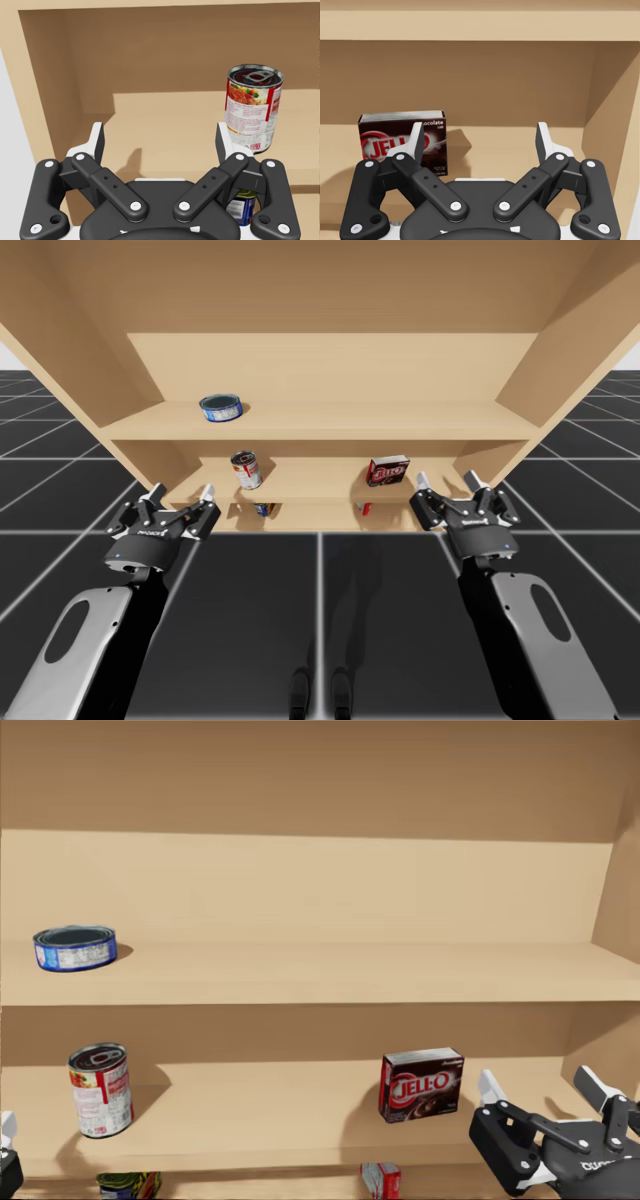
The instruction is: Find the pudding box on the shelf and bring it to me.
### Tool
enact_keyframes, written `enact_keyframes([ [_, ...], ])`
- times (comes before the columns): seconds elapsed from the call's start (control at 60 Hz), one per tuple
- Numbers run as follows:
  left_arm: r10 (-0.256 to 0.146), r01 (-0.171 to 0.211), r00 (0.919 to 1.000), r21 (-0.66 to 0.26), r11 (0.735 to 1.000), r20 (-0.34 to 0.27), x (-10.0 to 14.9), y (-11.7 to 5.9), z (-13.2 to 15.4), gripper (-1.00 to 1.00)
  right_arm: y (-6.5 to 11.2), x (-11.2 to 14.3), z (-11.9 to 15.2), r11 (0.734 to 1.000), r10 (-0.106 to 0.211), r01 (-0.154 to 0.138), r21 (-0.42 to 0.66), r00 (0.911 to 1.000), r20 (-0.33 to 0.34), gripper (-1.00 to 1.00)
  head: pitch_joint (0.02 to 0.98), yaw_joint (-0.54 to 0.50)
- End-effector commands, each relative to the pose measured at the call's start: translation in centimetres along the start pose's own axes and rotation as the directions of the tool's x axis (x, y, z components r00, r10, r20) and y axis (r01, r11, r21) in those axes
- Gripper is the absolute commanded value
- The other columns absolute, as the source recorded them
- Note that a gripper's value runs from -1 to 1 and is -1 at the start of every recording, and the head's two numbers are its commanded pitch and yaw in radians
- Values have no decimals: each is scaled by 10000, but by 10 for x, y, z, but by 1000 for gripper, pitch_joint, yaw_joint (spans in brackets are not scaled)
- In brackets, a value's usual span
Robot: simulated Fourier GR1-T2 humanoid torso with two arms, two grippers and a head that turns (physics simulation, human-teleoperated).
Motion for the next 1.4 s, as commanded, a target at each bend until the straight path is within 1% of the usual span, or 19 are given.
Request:
enact_keyframes([
  [0.017,-48,48,10000,-89,9999,-28,-1,-1,0,-1000,1,-3,-2,10000,56,-56,-17,10000,-82,-1000,412,-141],
  [0.25,-106,105,9999,-177,9998,-40,-2,-5,-1,-1000,2,-4,-2,9999,106,-106,-15,9999,-115,-1000,524,-262],
  [0.483,19,-20,9999,-42,10000,-108,-2,-4,-1,-1000,10,1,5,9996,255,-251,160,9993,-257,-1000,529,-255],
  [0.567,67,-67,9999,-22,10000,-107,-1,-4,-1,-1000,18,9,11,9992,-58,80,404,9985,-538,-1000,523,-245],
  [0.617,73,-73,9999,-23,10000,-106,-1,-4,-1,-1000,21,10,13,9985,-90,121,529,9982,-598,-1000,521,-244],
  [0.633,91,-91,9999,-37,10000,-101,-1,-3,0,-1000,26,11,15,9952,-248,328,924,9960,-863,-1000,519,-242],
  [0.683,99,-99,9999,-39,9999,-102,-1,-3,-1,-1000,32,11,17,9942,-186,293,1036,9945,-1032,-1000,517,-242],
  [0.7,102,-103,9999,-41,9999,-102,-1,-3,-1,-1000,34,12,17,9909,-260,411,1280,9928,-1170,-1000,516,-241],
  [0.767,108,-108,9999,-43,9999,-109,-1,-3,-1,-1000,43,11,18,9927,-68,218,1186,9921,-1253,-1000,512,-240],
  [0.85,107,-108,9999,-36,9999,-112,-1,-2,-1,-1000,49,9,14,9922,-69,242,1225,9901,-1400,-1000,511,-239],
  [0.883,107,-107,9999,-32,9999,-107,-1,-2,-1,-1000,52,6,11,9923,-226,408,1173,9880,-1528,-1000,511,-239],
  [0.983,90,-89,9999,5,10000,-106,-1,-2,-1,-1000,53,1,2,9930,-275,453,1090,9869,-1592,-1000,509,-241],
  [1.0,86,-86,9999,13,10000,-102,-1,-2,-1,-1000,54,0,-1,9925,-429,615,1052,9844,-1706,-1000,509,-239],
  [1.033,89,-89,9999,17,10000,-102,-1,-2,-1,-1000,56,-2,-3,9930,-410,590,1020,9846,-1702,-1000,509,-238],
  [1.067,95,-94,9999,19,10000,-101,-1,-2,-1,-1000,57,-4,-7,9943,-248,413,983,9862,-1637,-1000,509,-238],
  [1.183,94,-94,9999,29,10000,-89,0,-1,-1,-1000,63,-6,-17,9932,-337,530,1040,9832,-1792,-1000,513,-239],
  [1.283,101,-101,9999,40,9999,-78,0,-1,-1,-1000,64,-8,-22,9941,-295,478,971,9828,-1821,-1000,514,-239],
  [1.317,97,-97,9999,52,9999,-72,0,-1,-1,-1000,65,-10,-25,9955,-121,289,904,9833,-1814,-1000,514,-239],
  [1.4,92,-92,9999,77,9999,-71,0,-2,-1,-1000,65,-13,-31,9968,-84,235,769,9816,-1908,-1000,517,-238],
])
